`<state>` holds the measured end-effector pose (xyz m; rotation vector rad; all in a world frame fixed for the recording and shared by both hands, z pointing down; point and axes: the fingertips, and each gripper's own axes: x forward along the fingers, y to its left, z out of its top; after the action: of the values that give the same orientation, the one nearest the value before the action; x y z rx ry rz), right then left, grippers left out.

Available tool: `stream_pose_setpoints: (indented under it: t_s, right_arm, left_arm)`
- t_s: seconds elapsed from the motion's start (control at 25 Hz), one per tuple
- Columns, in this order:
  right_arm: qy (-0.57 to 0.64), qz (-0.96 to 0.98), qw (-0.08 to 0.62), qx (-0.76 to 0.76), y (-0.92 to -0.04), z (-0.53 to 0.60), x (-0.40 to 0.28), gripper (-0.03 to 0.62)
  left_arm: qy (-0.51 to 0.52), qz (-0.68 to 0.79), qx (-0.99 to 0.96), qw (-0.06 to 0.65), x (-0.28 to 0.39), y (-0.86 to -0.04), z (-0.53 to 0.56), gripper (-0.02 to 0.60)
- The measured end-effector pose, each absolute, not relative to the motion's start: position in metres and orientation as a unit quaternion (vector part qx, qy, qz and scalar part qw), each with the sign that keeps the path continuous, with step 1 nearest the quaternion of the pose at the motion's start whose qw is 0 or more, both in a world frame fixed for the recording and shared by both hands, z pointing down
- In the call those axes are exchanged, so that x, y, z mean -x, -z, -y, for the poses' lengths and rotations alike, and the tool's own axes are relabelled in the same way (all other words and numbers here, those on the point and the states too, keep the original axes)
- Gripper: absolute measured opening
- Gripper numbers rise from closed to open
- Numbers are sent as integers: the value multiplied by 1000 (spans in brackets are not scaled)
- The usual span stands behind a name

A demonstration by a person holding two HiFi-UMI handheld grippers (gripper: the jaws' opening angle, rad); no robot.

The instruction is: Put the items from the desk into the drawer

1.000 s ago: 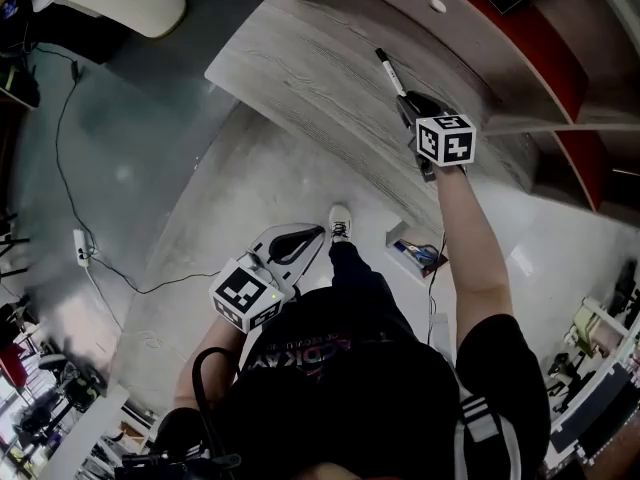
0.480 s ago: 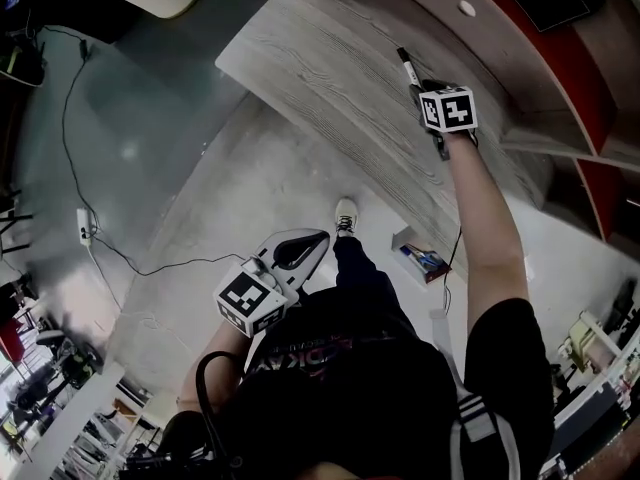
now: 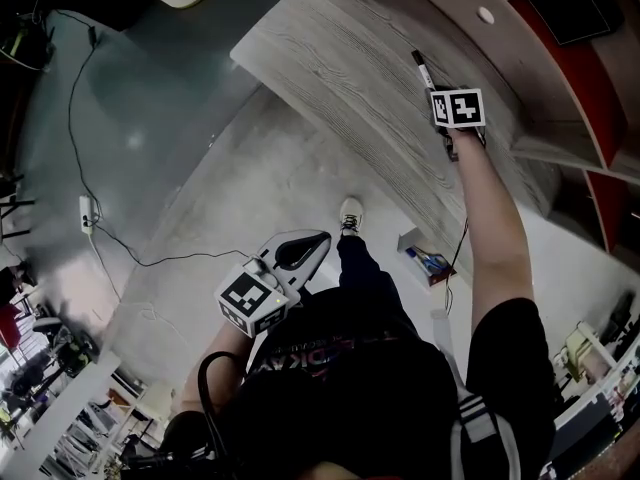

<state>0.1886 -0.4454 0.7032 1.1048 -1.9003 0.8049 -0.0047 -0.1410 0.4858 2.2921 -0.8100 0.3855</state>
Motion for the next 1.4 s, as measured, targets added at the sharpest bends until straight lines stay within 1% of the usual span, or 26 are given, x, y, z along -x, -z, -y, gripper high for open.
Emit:
stream_pose_setpoints:
  t_s: [0.16,0.56,0.68,0.96,1.12,1.4]
  right_arm:
    - [-322,746,381,-441,-698,444,-189,78]
    - [-323,769,322,-448,-669,435,-180,77]
    - [-327,783,285,-446,-652,429,-174,78]
    - [-312,837,143,-426,-570,397,-144,78]
    - [-288,854,97,-423,-520,363,-129,77]
    - [-246,875,44,-415,-449,288,-94,78]
  left_arm:
    - [-147,311,-879,330,8,-481,138,11]
    - [-146,312,-881,323,14,-478,134,11]
    - [-144,313,-884,316,15,-475,133,11]
    - [-139,306,-896,291,33,-465,125,11]
    - [-126,297,-905,277,44,-461,118,11]
    - [-104,274,-921,256,63,-443,100,11]
